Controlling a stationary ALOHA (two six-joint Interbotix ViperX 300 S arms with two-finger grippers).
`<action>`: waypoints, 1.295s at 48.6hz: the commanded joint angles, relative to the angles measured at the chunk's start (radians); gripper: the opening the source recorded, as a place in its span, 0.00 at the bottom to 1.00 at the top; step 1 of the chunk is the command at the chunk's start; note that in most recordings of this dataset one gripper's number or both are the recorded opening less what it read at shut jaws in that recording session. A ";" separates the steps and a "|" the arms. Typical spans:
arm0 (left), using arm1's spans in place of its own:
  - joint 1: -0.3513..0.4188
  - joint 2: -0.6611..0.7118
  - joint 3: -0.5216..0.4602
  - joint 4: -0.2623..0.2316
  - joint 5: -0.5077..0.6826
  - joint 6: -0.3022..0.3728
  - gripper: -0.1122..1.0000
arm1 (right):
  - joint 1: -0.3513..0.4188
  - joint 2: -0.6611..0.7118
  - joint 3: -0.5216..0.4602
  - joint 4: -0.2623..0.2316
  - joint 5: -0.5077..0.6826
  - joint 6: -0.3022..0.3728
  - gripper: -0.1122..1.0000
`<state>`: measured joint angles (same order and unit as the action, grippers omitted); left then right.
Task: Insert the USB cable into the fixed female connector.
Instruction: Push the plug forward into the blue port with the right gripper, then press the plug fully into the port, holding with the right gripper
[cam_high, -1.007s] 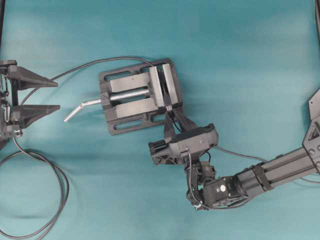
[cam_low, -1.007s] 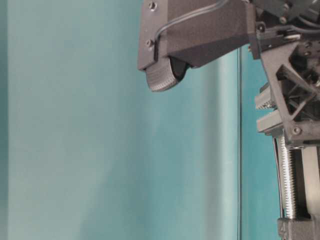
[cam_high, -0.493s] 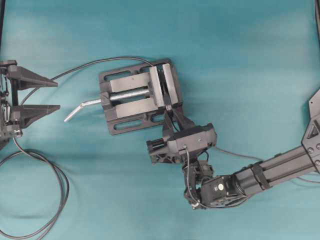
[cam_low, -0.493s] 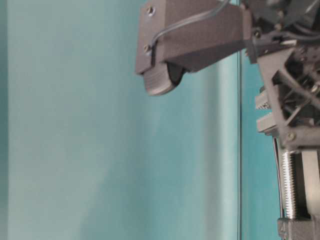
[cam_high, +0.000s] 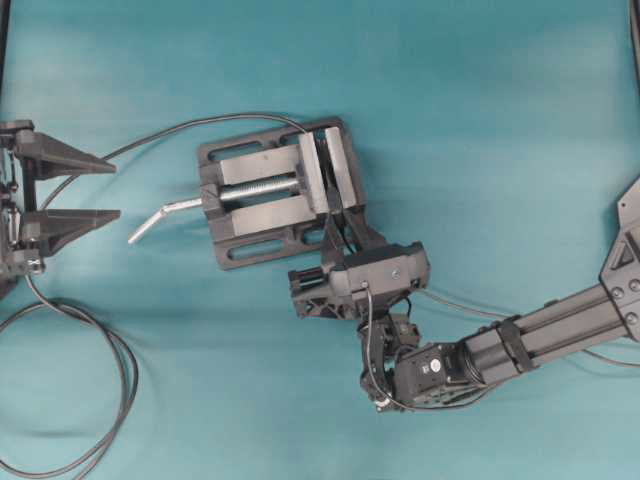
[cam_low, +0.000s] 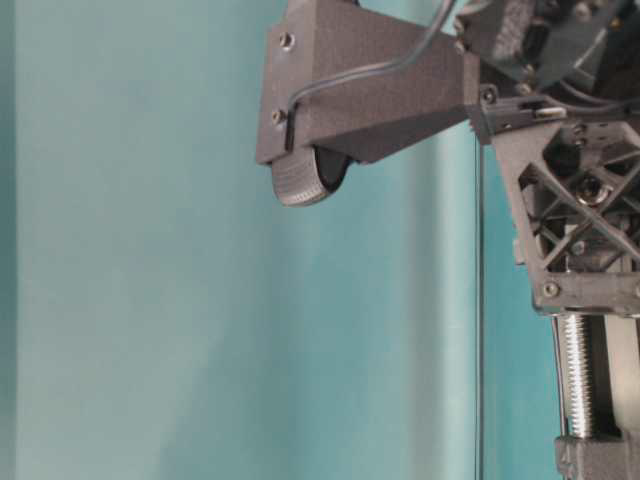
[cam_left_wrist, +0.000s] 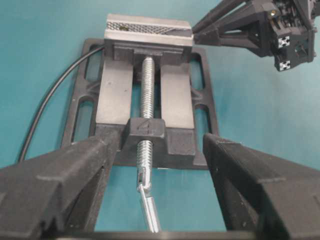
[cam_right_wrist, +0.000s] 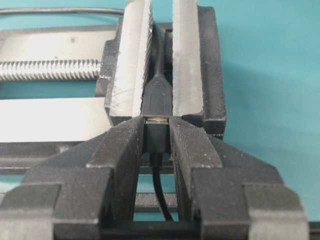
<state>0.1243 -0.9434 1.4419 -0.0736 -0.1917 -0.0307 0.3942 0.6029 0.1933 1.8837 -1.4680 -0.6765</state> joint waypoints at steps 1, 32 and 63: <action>0.002 0.006 -0.005 0.003 -0.009 0.012 0.85 | -0.051 -0.023 0.003 -0.006 -0.005 0.002 0.29; 0.006 0.005 0.003 0.005 -0.009 0.011 0.85 | -0.156 -0.023 0.025 -0.069 0.026 0.002 0.29; 0.005 0.005 0.003 0.003 -0.009 0.011 0.85 | -0.176 -0.023 0.029 -0.064 0.026 -0.002 0.29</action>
<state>0.1273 -0.9434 1.4542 -0.0736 -0.1917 -0.0322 0.3804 0.6013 0.2255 1.8346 -1.4435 -0.6750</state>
